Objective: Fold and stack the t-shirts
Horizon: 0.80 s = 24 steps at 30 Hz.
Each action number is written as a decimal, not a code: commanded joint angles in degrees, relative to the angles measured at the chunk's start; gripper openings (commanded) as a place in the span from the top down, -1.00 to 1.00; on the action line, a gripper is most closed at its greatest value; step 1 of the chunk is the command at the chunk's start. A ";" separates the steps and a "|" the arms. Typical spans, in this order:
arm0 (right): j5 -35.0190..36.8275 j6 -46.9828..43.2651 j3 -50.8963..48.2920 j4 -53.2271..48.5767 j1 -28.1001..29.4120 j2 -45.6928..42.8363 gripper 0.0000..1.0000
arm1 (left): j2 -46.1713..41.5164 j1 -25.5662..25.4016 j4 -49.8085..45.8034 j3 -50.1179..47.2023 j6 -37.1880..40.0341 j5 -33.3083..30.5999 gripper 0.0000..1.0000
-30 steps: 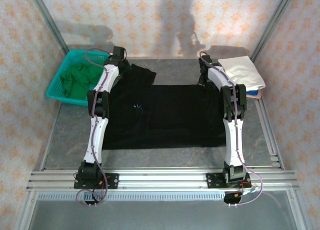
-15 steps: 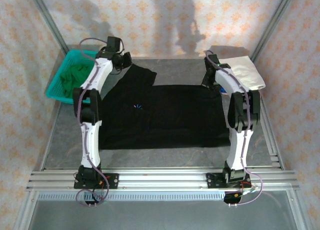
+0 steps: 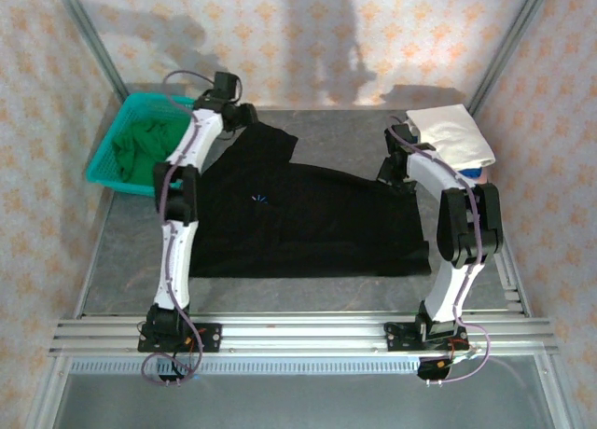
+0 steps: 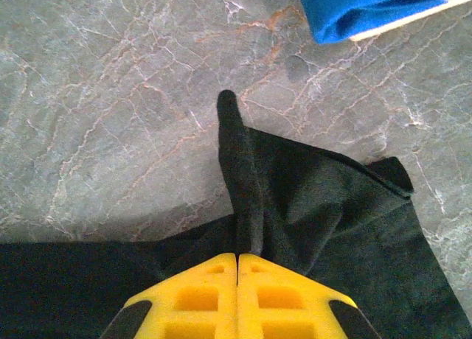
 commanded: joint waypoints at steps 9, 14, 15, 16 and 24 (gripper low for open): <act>-1.70 -0.73 -5.00 1.51 0.80 -3.68 1.00 | 7.51 -3.70 -3.03 6.35 4.33 -23.05 -0.82; -2.04 -0.82 -4.97 1.40 0.81 -3.52 1.00 | 8.93 -5.65 -4.20 7.13 7.33 -28.89 -0.78; -1.87 -0.78 -4.84 1.39 0.80 -3.51 1.00 | 9.49 -5.39 -4.58 7.96 7.59 -27.99 -0.74; -1.95 -0.81 -4.81 1.39 0.80 -3.53 1.00 | 10.10 -5.18 -5.81 9.47 7.05 -28.07 -0.68; -2.46 -0.21 -5.38 0.61 0.75 -6.60 1.00 | 10.70 -0.35 -6.43 6.82 -1.66 -9.13 -0.35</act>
